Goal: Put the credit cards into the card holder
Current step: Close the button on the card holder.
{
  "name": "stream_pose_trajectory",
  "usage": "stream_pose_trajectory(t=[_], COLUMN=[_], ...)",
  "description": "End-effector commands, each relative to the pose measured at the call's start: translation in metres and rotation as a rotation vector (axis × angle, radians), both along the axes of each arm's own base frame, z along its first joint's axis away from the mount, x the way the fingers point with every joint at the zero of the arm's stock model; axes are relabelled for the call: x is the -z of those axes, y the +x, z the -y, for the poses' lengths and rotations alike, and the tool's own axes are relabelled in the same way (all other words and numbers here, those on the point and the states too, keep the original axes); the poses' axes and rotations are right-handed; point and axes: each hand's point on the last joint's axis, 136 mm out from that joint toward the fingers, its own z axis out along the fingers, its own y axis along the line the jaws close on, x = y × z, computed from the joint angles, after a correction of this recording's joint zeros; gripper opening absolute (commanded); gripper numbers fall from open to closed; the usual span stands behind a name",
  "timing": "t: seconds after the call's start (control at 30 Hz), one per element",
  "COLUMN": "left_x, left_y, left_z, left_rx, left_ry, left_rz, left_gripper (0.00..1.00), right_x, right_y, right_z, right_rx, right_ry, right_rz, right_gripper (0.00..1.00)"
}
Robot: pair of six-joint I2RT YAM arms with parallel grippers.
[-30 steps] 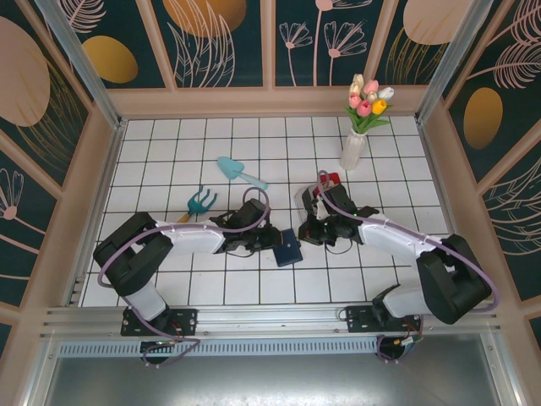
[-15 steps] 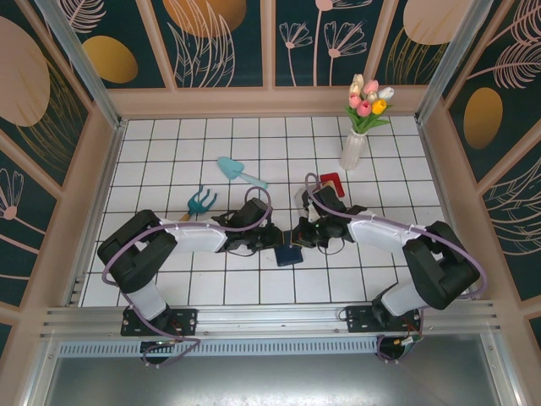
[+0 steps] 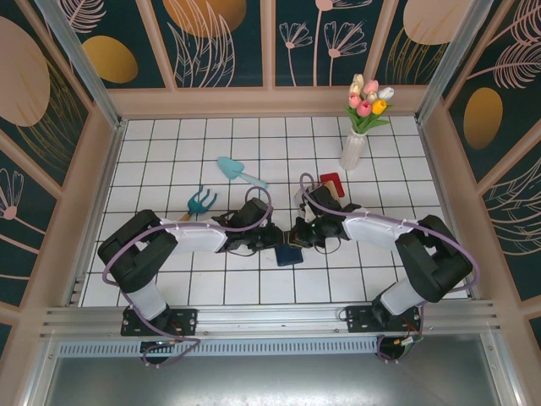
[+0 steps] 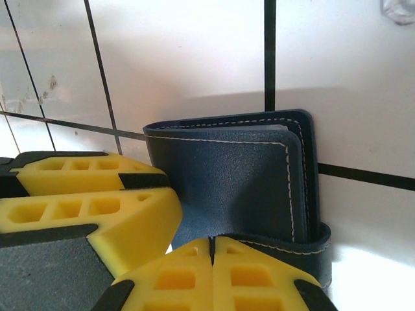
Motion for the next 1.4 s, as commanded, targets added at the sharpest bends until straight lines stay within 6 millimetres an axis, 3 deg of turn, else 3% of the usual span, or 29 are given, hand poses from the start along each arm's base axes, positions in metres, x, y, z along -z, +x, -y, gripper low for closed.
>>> stream_pose_trajectory(t=[0.0, 0.13, 0.33, 0.47, 0.8, 1.17, 1.37], left_x=[0.033, 0.032, 0.033, 0.034, 0.036, 0.036, 0.036], left_y=[-0.016, -0.016, -0.016, -0.016, -0.018, -0.018, -0.019], left_z=[-0.016, -0.017, -0.017, -0.017, -0.017, -0.018, -0.02], left_rx=[-0.001, -0.005, -0.006, -0.003, -0.004, -0.004, -0.007], left_ry=[0.089, 0.09, 0.094, 0.091, 0.089, 0.088, 0.094], left_rz=[-0.073, -0.072, -0.072, -0.075, -0.081, -0.08, -0.08], left_gripper=[0.23, 0.23, 0.23, 0.23, 0.23, 0.23, 0.23], right_x=[0.014, 0.014, -0.008, -0.012, -0.004, 0.033, 0.026], right_y=[-0.008, -0.011, -0.003, -0.001, -0.008, -0.013, -0.006], right_z=[0.005, 0.007, 0.006, 0.007, -0.011, 0.025, 0.026], right_rx=[-0.003, -0.011, -0.013, -0.014, -0.048, 0.021, 0.039], right_ry=[-0.058, -0.078, -0.076, -0.084, -0.045, -0.224, -0.19], right_rz=[-0.04, -0.035, 0.013, 0.025, -0.001, -0.034, -0.023], right_gripper=[0.0, 0.0, 0.0, 0.0, 0.0, 0.0, 0.0])
